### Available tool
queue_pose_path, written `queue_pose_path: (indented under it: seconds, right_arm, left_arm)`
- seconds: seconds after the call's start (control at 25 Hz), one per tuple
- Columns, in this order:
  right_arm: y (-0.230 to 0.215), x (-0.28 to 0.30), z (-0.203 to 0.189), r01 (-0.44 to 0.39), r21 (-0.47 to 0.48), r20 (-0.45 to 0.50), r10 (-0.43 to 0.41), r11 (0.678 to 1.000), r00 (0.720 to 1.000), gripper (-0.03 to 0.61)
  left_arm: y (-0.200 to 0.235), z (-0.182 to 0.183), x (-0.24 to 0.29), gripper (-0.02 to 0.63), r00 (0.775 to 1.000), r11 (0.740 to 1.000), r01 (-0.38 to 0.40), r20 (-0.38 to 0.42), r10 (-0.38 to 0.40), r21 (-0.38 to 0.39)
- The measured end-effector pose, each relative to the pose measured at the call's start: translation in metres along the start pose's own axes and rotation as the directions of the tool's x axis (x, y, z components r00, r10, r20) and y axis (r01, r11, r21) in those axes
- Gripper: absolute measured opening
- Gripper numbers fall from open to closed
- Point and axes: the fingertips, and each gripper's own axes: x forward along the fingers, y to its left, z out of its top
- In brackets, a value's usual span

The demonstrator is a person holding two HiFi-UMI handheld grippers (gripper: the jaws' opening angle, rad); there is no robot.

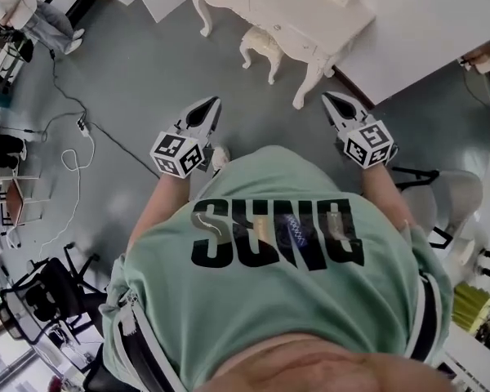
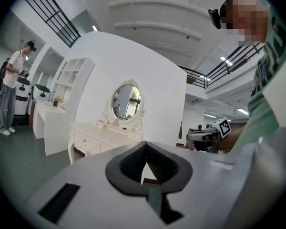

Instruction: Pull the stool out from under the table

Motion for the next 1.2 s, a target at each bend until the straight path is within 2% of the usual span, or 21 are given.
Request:
queue_pose_path:
  seconds: [0.28, 0.56, 0.72, 0.88, 1.2]
  right_arm:
    - [-0.001, 0.145, 0.05, 0.087, 0.017, -0.01, -0.086, 0.996, 0.996, -0.006]
    - [-0.019, 0.238, 0.066, 0.137, 0.042, -0.051, -0.135, 0.99, 0.99, -0.006]
    - [-0.043, 0.271, 0.061, 0.143, 0.064, -0.079, -0.138, 0.988, 0.987, -0.006]
    - [-0.081, 0.301, 0.052, 0.115, 0.073, -0.092, -0.109, 0.991, 0.99, -0.006]
    - [-0.164, 0.352, 0.051, -0.035, 0.029, -0.064, 0.037, 0.999, 0.997, -0.006]
  left_arm:
    - [0.148, 0.057, 0.034, 0.008, 0.993, 0.993, 0.116, -0.041, -0.115, 0.024]
    - [0.251, 0.086, 0.068, 0.008, 0.984, 0.987, 0.161, -0.078, -0.159, 0.015]
    - [0.285, 0.087, 0.1, 0.008, 0.983, 0.987, 0.161, -0.09, -0.162, -0.013]
    - [0.308, 0.083, 0.142, 0.008, 0.985, 0.991, 0.133, -0.105, -0.136, -0.028]
    - [0.325, 0.087, 0.224, 0.008, 0.993, 1.0, 0.01, -0.117, -0.012, -0.018]
